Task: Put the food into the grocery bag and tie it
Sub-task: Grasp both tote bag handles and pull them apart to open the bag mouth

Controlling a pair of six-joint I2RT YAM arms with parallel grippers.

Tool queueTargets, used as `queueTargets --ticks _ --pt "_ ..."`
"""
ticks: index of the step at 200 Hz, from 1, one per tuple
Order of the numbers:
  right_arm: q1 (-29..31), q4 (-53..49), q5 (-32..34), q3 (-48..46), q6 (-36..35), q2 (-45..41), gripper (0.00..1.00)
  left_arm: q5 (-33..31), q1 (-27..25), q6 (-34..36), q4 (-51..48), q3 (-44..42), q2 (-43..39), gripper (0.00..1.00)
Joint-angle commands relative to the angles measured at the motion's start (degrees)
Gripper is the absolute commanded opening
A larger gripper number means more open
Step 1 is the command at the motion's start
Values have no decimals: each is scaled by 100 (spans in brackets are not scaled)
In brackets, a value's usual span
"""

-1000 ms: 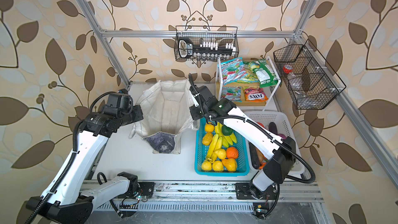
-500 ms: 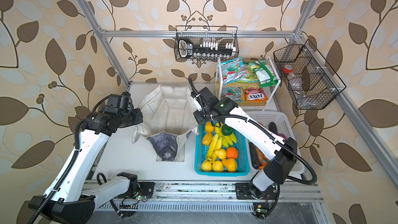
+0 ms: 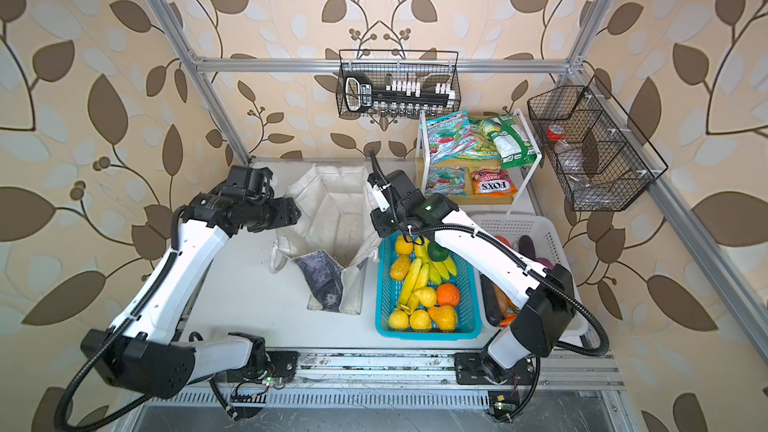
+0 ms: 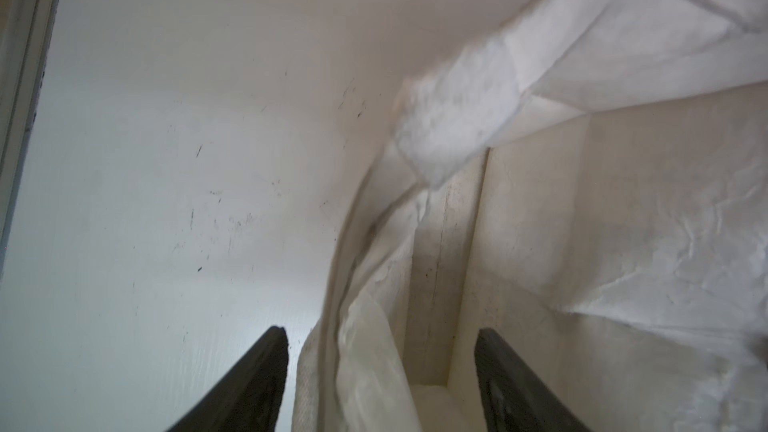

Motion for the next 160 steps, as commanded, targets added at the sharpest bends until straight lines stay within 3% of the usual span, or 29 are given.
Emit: queueTargets --ticks 1,11,21,26,39,60,84,113,141,160 --pt "-15 377 -177 -76 69 -56 49 153 37 153 -161 329 289 64" --pt "-6 481 -231 -52 184 5 54 168 38 127 -116 267 335 46" --pt "22 531 -268 30 249 97 52 175 38 126 -44 163 304 30" --pt "47 508 -235 77 242 135 49 120 38 118 -24 130 273 20" --pt "139 244 105 323 220 305 27 -89 38 82 -2 108 125 0" --pt "216 -460 612 772 178 549 0 -435 46 -21 14 80 -191 0" --pt "220 -1006 971 917 44 490 0 -782 157 -64 -121 76 -394 0" --pt "-31 -1469 1051 1123 -132 357 0 -2178 161 -68 -708 307 -318 0" --pt "-99 -1799 1070 1185 -313 344 0 -2257 161 13 -737 230 -421 0" --pt "-98 -1874 1032 1050 -412 352 0 -2726 110 50 -895 300 -394 0"
